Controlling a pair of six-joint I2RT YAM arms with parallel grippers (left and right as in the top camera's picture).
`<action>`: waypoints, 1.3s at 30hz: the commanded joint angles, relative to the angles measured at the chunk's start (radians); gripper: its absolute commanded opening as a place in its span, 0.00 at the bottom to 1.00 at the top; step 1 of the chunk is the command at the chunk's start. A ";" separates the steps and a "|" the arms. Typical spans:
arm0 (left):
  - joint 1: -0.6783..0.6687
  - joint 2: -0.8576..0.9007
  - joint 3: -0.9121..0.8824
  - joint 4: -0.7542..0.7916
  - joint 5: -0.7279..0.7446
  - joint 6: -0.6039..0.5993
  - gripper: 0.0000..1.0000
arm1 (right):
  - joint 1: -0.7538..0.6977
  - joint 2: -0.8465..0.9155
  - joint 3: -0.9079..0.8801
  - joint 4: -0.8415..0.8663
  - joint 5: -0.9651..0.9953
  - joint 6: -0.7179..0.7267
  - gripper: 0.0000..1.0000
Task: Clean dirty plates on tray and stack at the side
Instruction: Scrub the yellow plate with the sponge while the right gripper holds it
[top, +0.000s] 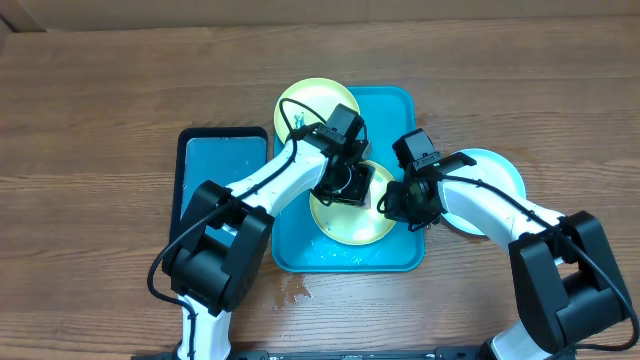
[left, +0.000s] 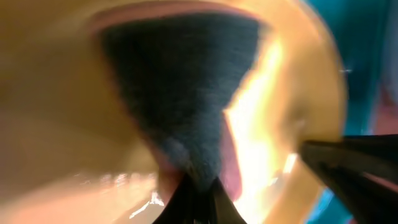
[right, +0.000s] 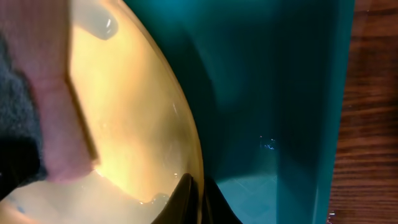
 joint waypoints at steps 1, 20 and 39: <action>0.013 0.013 -0.008 -0.087 -0.357 -0.103 0.04 | -0.001 0.042 -0.046 -0.036 0.092 -0.039 0.04; 0.024 0.013 -0.040 -0.155 -0.013 -0.095 0.04 | -0.001 0.042 -0.046 -0.034 0.092 -0.039 0.04; -0.044 0.007 -0.112 -0.046 0.143 -0.202 0.04 | -0.001 0.042 -0.046 -0.034 0.097 -0.039 0.04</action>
